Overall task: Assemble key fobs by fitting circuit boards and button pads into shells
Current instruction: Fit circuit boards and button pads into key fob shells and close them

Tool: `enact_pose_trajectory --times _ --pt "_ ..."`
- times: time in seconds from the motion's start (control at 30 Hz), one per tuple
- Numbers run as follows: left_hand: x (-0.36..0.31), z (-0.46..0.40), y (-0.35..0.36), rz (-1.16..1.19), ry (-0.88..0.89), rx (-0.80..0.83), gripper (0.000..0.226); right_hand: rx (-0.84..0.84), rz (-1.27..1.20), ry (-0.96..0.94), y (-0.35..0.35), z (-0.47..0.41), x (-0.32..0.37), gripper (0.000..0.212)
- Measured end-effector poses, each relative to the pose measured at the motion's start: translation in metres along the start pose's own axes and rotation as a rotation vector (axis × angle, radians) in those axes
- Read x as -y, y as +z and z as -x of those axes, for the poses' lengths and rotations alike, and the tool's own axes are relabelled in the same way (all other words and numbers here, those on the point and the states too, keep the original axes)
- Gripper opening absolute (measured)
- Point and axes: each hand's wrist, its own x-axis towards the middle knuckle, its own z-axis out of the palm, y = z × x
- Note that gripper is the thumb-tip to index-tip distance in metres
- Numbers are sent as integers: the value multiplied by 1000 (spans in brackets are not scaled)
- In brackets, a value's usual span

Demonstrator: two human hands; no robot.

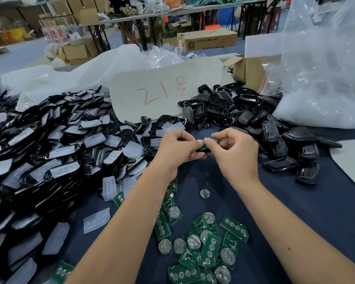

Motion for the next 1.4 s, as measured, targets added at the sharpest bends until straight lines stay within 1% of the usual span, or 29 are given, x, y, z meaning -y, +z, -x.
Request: enact_pose_trajectory --times 0.13,0.23,0.33,0.53,0.7,0.87,1.13,1.27,1.4 --pt "-3 1 -2 2 30 1 22 6 -31 47 1 -1 -1 19" --pt "-4 1 -7 -33 51 -15 23 81 -93 88 0 -1 -2 19" --pt "-5 2 -14 -68 51 22 23 122 -88 86 1 -1 -1 19" --pt "1 -1 -9 -93 33 19 25 47 94 51 3 1 0 21" --pt "1 -4 -10 -69 44 -27 25 99 88 46 2 1 3 15" --pt "4 -6 -11 -64 46 -22 24 106 46 79 1 2 3 17" --pt "9 -9 -11 -103 54 -29 23 126 72 124 4 0 1 20" --pt "9 -9 -12 -79 49 -19 28 74 126 69 3 3 5 24" --pt "9 -9 -14 -69 50 -5 33 86 77 117 0 2 7 36"
